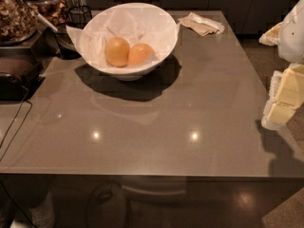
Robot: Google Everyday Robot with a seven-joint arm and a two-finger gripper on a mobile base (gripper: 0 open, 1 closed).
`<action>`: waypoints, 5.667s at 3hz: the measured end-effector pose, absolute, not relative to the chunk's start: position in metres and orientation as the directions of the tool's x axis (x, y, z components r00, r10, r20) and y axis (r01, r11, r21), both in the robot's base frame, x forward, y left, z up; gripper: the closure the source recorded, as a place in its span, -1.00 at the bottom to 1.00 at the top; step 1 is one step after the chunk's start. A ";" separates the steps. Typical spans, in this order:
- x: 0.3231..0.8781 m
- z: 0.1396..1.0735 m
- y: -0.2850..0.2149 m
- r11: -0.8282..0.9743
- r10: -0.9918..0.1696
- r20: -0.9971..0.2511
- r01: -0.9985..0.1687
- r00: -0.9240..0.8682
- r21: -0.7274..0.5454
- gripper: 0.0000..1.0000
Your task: Pick orange from white bowl
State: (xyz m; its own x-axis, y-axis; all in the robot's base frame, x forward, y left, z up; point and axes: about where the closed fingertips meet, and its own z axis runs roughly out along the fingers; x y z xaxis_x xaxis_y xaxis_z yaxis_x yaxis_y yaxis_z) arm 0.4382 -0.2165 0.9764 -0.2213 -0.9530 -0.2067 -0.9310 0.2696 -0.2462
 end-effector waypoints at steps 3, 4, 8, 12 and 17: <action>0.507 0.986 -0.180 0.339 -0.936 -0.166 -0.923 -0.311 -0.182 -1.00; 0.535 0.996 -0.149 0.299 -0.944 -0.199 -0.937 -0.262 -0.182 -1.00; 0.631 0.972 -0.072 0.372 -0.884 -0.338 -0.924 -0.323 -0.091 -1.00; 0.679 0.965 -0.004 0.326 -0.870 -0.411 -0.943 -0.272 -0.065 -1.00; 0.704 0.919 -0.011 0.417 -0.844 -0.365 -0.909 -0.392 0.013 -0.50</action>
Offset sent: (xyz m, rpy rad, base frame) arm 0.0644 0.0404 0.0099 -0.0209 0.1644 -0.1455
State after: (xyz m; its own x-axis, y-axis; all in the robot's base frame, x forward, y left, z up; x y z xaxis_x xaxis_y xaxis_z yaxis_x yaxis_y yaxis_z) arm 0.7038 -0.0110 0.9185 -0.3923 -0.8443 -0.3650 -0.9090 0.4166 0.0133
